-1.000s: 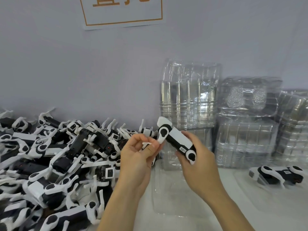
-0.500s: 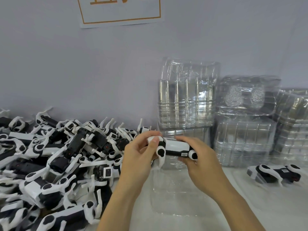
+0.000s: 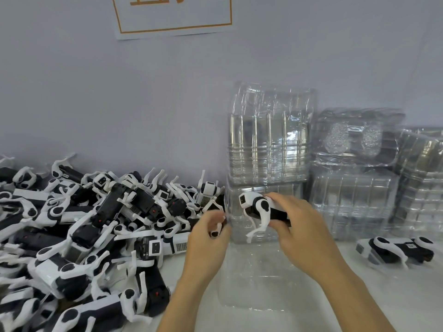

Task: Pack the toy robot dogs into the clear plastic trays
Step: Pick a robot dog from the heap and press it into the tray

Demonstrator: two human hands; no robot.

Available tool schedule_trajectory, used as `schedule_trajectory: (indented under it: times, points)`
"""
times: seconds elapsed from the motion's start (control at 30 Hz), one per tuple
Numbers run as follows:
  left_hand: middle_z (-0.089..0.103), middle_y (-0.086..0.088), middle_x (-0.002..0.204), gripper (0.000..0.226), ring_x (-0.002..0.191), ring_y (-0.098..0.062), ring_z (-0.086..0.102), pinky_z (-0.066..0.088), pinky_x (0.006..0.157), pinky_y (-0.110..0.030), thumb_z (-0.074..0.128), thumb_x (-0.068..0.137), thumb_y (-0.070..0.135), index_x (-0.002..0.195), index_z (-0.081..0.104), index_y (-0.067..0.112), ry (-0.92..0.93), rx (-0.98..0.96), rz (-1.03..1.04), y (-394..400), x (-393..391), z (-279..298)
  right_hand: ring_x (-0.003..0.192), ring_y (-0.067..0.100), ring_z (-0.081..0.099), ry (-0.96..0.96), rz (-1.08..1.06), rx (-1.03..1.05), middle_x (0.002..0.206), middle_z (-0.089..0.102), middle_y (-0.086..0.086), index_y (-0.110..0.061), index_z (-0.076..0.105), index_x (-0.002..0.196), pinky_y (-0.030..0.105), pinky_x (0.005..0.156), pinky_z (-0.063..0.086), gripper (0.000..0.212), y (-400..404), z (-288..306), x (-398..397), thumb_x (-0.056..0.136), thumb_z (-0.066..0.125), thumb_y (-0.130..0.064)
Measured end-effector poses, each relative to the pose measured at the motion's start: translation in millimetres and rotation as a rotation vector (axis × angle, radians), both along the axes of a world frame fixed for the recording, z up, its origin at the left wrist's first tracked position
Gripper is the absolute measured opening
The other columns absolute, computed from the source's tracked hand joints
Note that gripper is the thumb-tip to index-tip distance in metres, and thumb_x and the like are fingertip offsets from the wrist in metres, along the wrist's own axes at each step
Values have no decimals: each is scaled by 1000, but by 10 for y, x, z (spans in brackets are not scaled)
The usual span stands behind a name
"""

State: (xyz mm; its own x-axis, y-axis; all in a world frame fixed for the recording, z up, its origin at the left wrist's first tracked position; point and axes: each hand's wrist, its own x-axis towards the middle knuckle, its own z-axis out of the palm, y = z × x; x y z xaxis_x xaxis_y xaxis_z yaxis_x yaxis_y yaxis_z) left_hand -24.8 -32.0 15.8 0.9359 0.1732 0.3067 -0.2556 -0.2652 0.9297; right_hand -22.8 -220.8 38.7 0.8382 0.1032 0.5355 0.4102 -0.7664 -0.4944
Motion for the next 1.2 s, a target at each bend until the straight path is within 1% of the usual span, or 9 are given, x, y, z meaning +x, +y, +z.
schedule_trajectory:
  times: [0.07, 0.13, 0.27, 0.4, 0.63, 0.87, 0.97, 1.13, 1.2]
  points:
    - [64, 22, 101, 33, 101, 0, 60, 42, 78, -3, 67, 93, 10, 95, 57, 41, 70, 82, -23, 9, 18, -146, 106, 12, 51, 37, -19, -31, 117, 55, -15, -35, 54, 136, 45, 95, 45, 44, -6, -8, 31, 95, 64, -28]
    - [56, 26, 107, 39, 99, 11, 55, 39, 77, 1, 69, 91, 8, 101, 52, 42, 128, 127, -70, 3, 42, -238, 106, 11, 53, 59, -13, -40, 115, 52, -17, -37, 54, 137, 45, 95, 45, 45, 5, -15, 52, 94, 65, -28]
    - [46, 34, 117, 51, 104, 20, 46, 37, 87, -6, 68, 91, 9, 125, 46, 38, 222, 33, -136, 1, 90, -312, 101, 9, 56, 87, 25, -46, 107, 58, -20, -39, 57, 130, 40, 95, 45, 41, 59, -53, 87, 92, 68, -30]
    - [57, 27, 111, 41, 88, 28, 54, 42, 67, -1, 64, 91, 5, 103, 56, 43, 288, -121, -156, 12, 73, -350, 91, 5, 55, 181, 95, -53, 94, 59, -18, -39, 62, 115, 33, 83, 48, 28, 129, -154, 113, 89, 69, -32]
    - [62, 20, 121, 43, 114, 12, 49, 40, 88, -13, 59, 89, -2, 113, 59, 34, 301, -157, -154, 37, 73, -349, 92, 8, 52, 164, 83, -60, 91, 59, -13, -31, 63, 105, 37, 83, 49, 18, 105, -228, 134, 89, 69, -28]
    - [62, 19, 122, 45, 122, 2, 51, 41, 109, -32, 62, 89, -2, 112, 57, 37, 285, -105, -138, 32, 65, -348, 97, 7, 51, -17, 98, -64, 102, 61, -23, -36, 67, 123, 37, 93, 42, 44, 146, -114, 110, 85, 75, -15]
    - [62, 15, 126, 48, 124, 1, 50, 40, 112, -37, 62, 87, -2, 120, 59, 33, 304, -99, -133, 32, 65, -356, 101, 8, 52, 3, 118, -68, 103, 61, -22, -37, 67, 123, 38, 96, 41, 44, 124, -119, 127, 86, 75, -15]
    - [58, 18, 126, 47, 118, 9, 48, 39, 104, -29, 63, 89, 1, 121, 58, 36, 316, -104, -127, 42, 71, -364, 103, 5, 48, 84, 110, -163, 102, 55, -26, -45, 63, 126, 30, 96, 34, 47, 111, -168, 136, 85, 75, -26]
    - [61, 12, 128, 46, 122, -1, 52, 42, 108, -34, 65, 90, 3, 126, 59, 31, 317, -104, -129, 44, 75, -372, 100, 3, 49, 100, 131, -78, 100, 58, -23, -43, 64, 126, 31, 93, 39, 45, 125, -163, 147, 85, 76, -28]
